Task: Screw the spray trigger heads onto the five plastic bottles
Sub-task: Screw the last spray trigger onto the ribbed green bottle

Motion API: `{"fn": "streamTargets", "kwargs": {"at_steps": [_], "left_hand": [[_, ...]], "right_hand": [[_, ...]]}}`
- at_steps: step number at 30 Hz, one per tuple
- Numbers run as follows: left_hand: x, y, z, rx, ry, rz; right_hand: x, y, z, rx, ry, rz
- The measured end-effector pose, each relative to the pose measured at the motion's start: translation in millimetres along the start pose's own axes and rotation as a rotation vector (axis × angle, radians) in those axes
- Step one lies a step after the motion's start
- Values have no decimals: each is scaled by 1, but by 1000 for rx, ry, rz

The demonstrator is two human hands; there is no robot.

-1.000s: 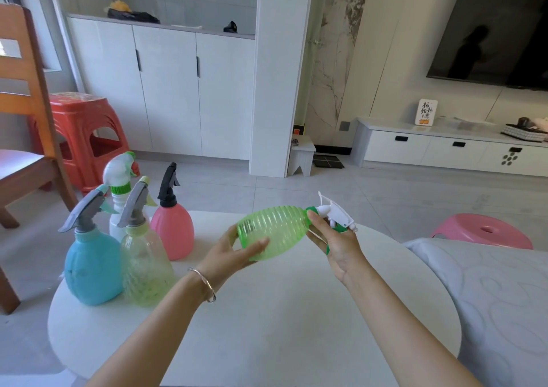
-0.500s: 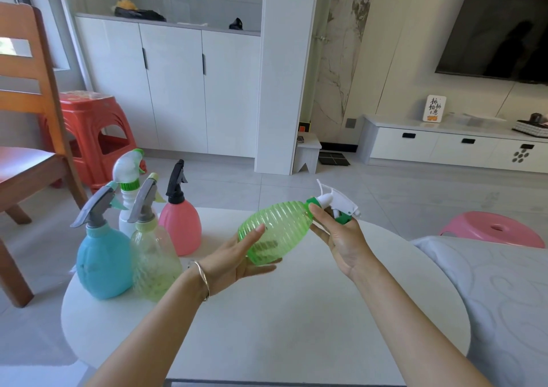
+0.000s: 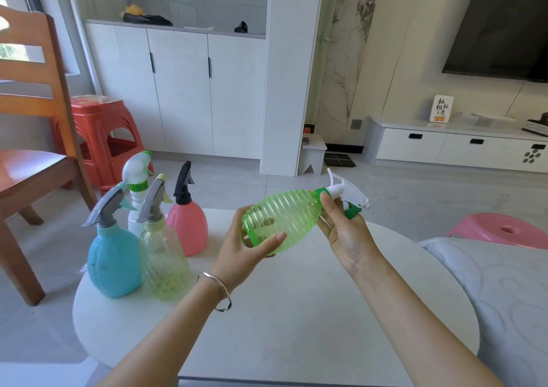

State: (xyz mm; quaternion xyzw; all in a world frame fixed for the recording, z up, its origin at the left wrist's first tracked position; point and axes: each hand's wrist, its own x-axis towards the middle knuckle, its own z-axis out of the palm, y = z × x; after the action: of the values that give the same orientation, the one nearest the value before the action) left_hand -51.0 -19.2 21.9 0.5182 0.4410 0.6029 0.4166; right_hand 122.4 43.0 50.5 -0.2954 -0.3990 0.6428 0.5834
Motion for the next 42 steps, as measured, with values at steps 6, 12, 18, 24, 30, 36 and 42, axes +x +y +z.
{"fn": "streamTargets", "kwargs": {"at_steps": [6,12,18,24,30,36,42], "left_hand": [[-12,12,-13,85,-85,0],[-28,35,-40,-142,-215,-197],[-55,64,-72,-83,-392,-247],[-70,78,-86,130,-4,157],[-92,77,-130,250,48,182],[-119,44,-190,446,114,24],[-125,4,-216,481,108,-111]], "right_hand": [[-16,-6,7,-70,-36,-45],[-26,-29,28,-177,-269,-29],[-40,-37,76,-404,-430,13],[-64,-23,121,-558,-446,104],[-84,11,164,-694,-589,33],[-90,93,173,-759,-573,25],[-89,157,166,-788,-504,67]]}}
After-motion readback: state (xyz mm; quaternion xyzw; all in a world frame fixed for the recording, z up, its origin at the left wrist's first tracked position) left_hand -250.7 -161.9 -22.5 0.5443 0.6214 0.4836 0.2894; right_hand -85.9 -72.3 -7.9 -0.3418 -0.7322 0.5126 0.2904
